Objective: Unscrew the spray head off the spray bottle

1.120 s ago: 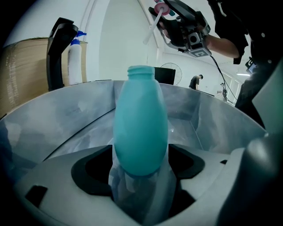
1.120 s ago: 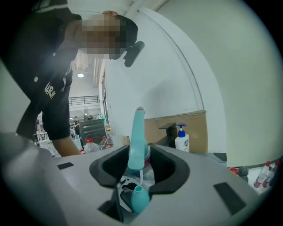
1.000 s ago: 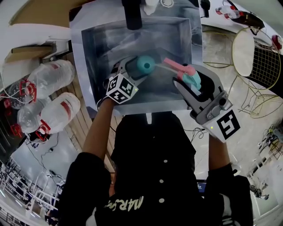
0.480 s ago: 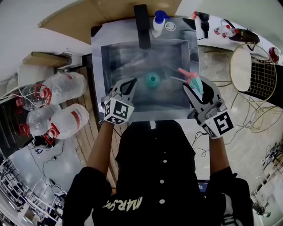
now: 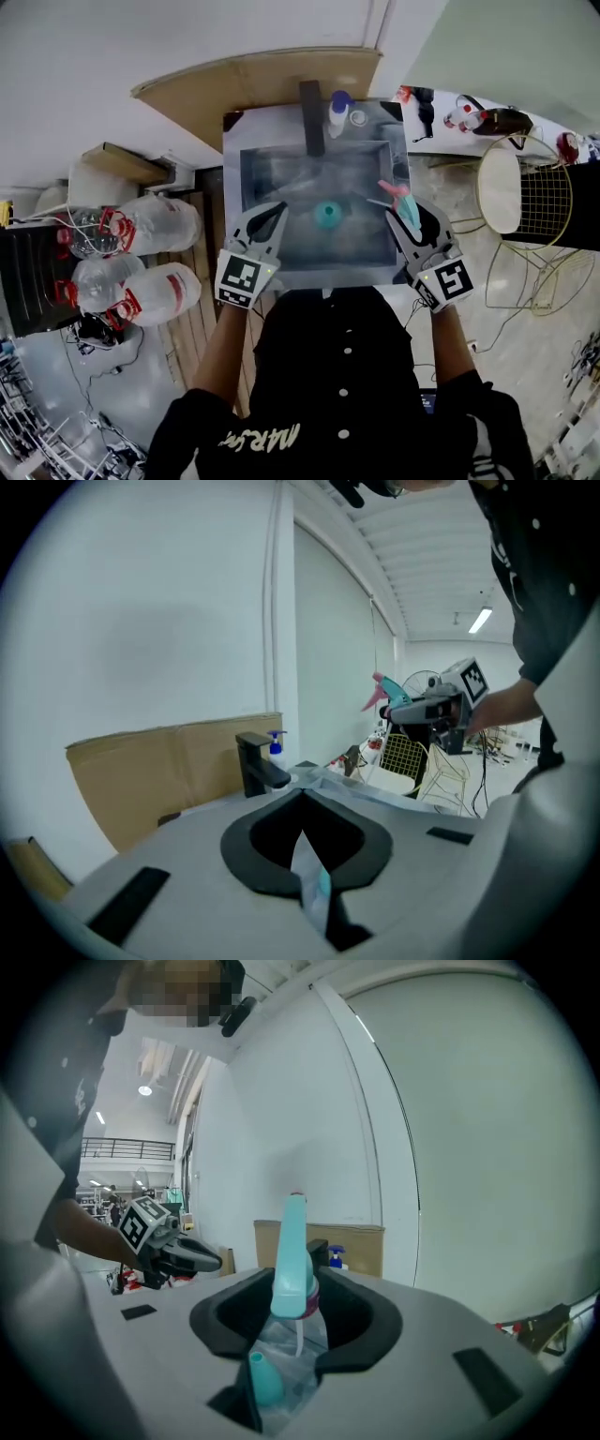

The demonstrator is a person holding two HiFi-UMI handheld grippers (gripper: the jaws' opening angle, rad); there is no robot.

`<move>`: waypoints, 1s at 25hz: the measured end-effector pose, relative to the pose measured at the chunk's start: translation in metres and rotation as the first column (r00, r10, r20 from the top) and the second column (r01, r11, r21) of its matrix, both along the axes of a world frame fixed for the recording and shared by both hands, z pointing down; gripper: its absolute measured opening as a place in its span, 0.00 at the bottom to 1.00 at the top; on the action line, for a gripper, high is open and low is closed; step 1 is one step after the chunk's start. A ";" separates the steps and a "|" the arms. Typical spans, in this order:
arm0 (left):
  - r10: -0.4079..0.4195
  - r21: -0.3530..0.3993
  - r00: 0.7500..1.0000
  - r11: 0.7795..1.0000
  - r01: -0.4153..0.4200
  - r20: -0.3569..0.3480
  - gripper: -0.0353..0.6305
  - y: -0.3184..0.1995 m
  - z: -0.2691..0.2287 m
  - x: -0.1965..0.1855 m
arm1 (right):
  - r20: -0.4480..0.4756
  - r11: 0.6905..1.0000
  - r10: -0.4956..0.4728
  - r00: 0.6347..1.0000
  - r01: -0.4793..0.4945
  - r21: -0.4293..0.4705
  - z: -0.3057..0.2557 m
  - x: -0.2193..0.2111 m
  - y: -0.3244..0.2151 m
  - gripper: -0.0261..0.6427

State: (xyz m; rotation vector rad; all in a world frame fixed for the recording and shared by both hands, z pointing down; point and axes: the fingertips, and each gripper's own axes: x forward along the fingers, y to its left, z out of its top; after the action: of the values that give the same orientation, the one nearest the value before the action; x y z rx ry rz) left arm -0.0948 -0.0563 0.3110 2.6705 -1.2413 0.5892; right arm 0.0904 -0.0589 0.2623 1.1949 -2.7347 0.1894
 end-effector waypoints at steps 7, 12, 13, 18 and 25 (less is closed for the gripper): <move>-0.083 0.103 0.995 0.991 0.088 -0.051 0.09 0.000 -0.059 -0.008 | 0.032 0.998 0.046 0.998 -0.047 0.050 -0.030 0.005 0.004 0.28; -0.119 0.141 0.990 0.982 0.128 -0.071 0.09 0.003 -0.077 -0.020 | 0.046 0.994 0.076 0.996 -0.079 0.071 -0.043 0.013 0.007 0.28; -0.125 0.149 0.989 0.980 0.135 -0.075 0.09 0.005 -0.081 -0.022 | 0.051 0.993 0.085 0.995 -0.089 0.073 -0.046 0.016 0.007 0.28; -0.155 0.183 0.985 0.969 0.165 -0.071 0.09 0.010 -0.095 -0.030 | 0.075 0.987 0.127 0.989 -0.133 0.088 -0.056 0.022 0.006 0.28; -0.159 0.209 0.985 0.963 0.171 -0.071 0.09 0.016 -0.101 -0.033 | 0.072 0.985 0.132 0.989 -0.139 0.104 -0.060 0.018 0.006 0.28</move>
State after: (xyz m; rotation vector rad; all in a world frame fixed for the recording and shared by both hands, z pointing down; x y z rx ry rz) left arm -0.1283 -0.0405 0.2104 2.6916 -1.5758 0.3759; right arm 0.1083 -0.0530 0.2028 1.4298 -2.7514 0.0971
